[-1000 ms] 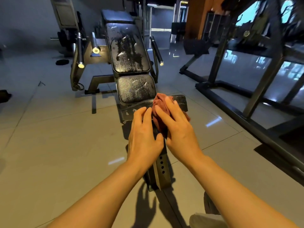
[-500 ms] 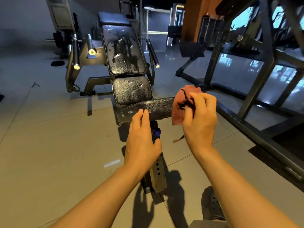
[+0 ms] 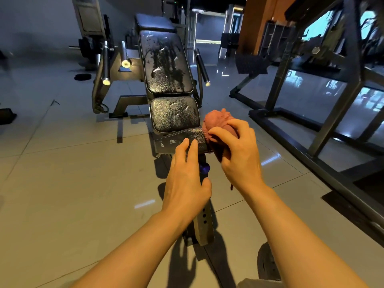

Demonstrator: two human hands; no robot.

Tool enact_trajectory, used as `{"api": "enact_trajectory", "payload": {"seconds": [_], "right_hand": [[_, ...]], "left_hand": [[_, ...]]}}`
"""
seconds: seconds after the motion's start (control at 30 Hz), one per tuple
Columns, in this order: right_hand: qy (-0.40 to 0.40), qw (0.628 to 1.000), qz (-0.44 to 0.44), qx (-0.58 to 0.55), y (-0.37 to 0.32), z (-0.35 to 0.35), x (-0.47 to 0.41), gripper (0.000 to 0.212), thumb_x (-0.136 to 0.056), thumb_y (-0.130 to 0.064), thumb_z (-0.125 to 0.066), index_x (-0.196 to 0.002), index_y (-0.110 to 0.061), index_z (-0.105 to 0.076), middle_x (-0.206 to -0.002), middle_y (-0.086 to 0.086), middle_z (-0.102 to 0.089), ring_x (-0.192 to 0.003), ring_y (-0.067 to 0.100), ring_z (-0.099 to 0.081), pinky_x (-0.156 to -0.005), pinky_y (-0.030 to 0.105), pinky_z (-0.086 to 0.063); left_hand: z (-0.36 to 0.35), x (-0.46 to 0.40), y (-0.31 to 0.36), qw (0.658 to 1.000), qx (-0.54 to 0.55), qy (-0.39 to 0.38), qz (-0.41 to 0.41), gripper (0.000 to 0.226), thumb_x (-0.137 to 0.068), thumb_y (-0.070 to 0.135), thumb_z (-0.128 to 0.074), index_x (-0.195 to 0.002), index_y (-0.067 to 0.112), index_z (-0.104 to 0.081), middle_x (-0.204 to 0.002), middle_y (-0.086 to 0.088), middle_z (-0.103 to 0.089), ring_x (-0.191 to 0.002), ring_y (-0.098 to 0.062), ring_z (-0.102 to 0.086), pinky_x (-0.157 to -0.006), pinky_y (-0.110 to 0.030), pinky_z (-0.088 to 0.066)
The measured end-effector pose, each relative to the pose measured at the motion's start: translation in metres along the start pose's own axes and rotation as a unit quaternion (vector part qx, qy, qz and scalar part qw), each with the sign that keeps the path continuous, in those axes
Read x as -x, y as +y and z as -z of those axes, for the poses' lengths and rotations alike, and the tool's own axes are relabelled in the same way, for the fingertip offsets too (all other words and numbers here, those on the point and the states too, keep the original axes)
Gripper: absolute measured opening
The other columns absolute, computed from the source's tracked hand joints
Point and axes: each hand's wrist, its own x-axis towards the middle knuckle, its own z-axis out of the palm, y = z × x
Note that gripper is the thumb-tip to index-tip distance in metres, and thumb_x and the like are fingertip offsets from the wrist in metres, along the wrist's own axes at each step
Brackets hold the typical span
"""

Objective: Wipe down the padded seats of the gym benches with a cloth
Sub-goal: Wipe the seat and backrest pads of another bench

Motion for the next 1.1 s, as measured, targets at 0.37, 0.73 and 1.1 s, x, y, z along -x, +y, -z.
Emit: {"api": "enact_trajectory", "payload": {"seconds": [0.37, 0.73, 1.1], "right_hand": [[0.001, 0.996, -0.023, -0.086, -0.024, -0.010, 0.005, 0.026, -0.091, -0.018, -0.061, -0.116, -0.016, -0.067, -0.123, 0.007, -0.040, -0.111, 0.018, -0.048, -0.088, 0.022, -0.046], [0.017, 0.982, -0.173, -0.070, 0.006, 0.006, 0.005, 0.025, -0.090, -0.002, -0.059, -0.110, -0.017, -0.061, -0.121, 0.005, -0.044, -0.088, -0.004, -0.041, -0.076, -0.009, -0.028], [-0.040, 0.992, -0.065, -0.103, 0.004, 0.014, 0.009, 0.017, -0.084, 0.000, -0.064, -0.094, -0.014, -0.063, -0.117, 0.001, -0.040, -0.093, -0.009, -0.039, -0.075, 0.000, -0.039]], "left_hand": [[0.001, 0.001, 0.000, 1.000, 0.000, -0.012, 0.002, 0.092, -0.083, 0.017, -0.068, -0.154, 0.025, -0.010, -0.158, 0.009, 0.001, -0.145, -0.018, -0.017, -0.108, -0.037, -0.040], [-0.003, 0.003, 0.002, 0.999, -0.024, -0.020, 0.008, 0.093, -0.088, 0.019, -0.064, -0.154, 0.024, 0.001, -0.159, 0.008, 0.013, -0.147, -0.015, -0.001, -0.115, -0.030, -0.026], [-0.015, 0.003, 0.014, 0.999, -0.031, 0.023, 0.031, 0.088, -0.086, 0.019, -0.064, -0.154, 0.019, -0.007, -0.161, -0.002, 0.005, -0.148, -0.019, -0.006, -0.113, -0.028, -0.026]]}}
